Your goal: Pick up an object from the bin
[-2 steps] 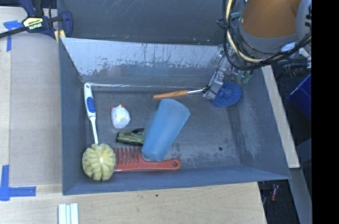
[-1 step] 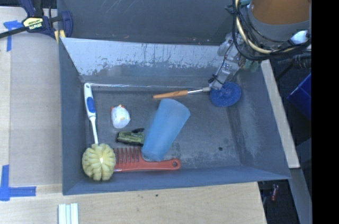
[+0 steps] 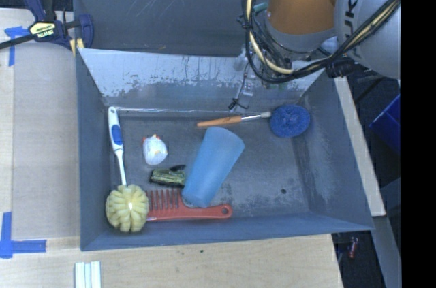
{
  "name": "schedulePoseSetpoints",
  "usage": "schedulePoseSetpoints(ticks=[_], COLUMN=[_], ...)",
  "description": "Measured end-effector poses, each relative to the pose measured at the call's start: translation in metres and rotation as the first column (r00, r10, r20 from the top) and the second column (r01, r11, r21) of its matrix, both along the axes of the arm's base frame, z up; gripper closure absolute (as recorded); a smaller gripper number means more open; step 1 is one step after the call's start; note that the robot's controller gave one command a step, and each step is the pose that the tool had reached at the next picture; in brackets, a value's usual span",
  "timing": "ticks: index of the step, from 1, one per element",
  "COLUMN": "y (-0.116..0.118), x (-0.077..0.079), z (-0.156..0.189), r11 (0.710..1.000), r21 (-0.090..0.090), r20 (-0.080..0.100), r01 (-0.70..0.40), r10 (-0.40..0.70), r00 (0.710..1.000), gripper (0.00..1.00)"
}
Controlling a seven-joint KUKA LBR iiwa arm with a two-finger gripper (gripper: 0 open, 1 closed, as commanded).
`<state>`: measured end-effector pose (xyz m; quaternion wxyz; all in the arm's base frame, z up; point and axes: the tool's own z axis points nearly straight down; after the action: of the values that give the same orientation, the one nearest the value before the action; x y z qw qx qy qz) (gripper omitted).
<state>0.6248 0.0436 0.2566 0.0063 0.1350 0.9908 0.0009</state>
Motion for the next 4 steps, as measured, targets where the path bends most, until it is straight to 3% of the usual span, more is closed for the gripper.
schedulePoseSetpoints(ticks=[1, 2, 3, 4], y=[0.072, 0.015, 0.07, 0.097], x=[-0.082, -0.029, -0.037, -0.038], z=[-0.002, -0.016, -0.037, -0.06], r11=[0.97, 0.998, 0.999, 0.998], r21=[0.005, -0.006, -0.002, -0.007], r20=[0.009, 0.013, 0.012, 0.013], r01=[0.242, 0.061, -0.044, -0.065], r10=[-0.242, -0.061, 0.044, 0.065], r00=[0.97, 0.998, 0.999, 0.998], gripper=[0.0, 0.0, 0.0, 0.0])
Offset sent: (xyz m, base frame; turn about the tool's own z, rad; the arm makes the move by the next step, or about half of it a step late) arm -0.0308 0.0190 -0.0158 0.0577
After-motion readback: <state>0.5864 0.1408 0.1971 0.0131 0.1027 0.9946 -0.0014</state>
